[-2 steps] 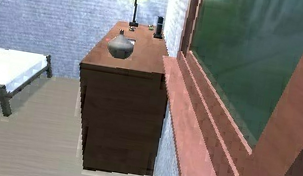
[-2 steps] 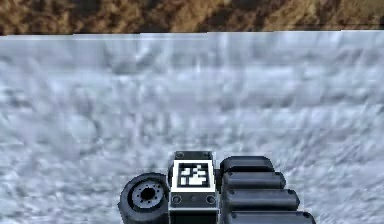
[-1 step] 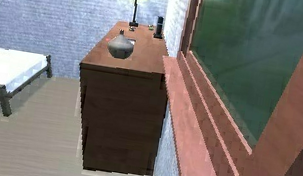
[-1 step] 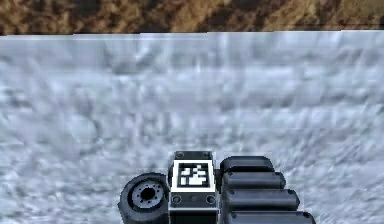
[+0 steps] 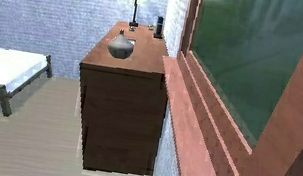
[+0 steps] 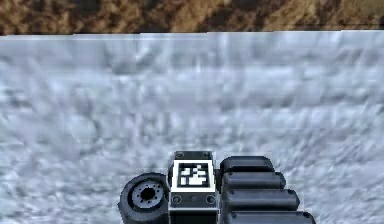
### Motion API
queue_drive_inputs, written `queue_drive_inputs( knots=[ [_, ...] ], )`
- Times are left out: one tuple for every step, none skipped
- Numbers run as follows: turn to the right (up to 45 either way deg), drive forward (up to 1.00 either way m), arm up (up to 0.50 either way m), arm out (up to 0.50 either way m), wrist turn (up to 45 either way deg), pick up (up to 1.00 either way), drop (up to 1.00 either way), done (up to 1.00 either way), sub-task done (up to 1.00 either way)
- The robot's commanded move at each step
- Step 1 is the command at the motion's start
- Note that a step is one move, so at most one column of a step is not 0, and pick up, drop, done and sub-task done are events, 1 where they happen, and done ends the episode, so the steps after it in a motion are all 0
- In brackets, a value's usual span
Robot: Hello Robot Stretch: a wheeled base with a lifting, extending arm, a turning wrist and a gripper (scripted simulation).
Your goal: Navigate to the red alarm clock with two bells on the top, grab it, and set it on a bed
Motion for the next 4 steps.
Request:
queue_drive_inputs(
  knots=[
    [-30.0, 0.00, 0.00, 0.00, 0.0, 0.00, 0.00, 0.00, 0.00],
    [0.0, 0.75, 0.00, 0.00, 0.0, 0.00, 0.00, 0.00, 0.00],
    [-39.0, 0.00, 0.00, 0.00, 0.0, 0.00, 0.00, 0.00, 0.00],
    [-3.0, 0.00, 0.00, 0.00, 0.0, 0.00, 0.00, 0.00, 0.00]
  ],
)
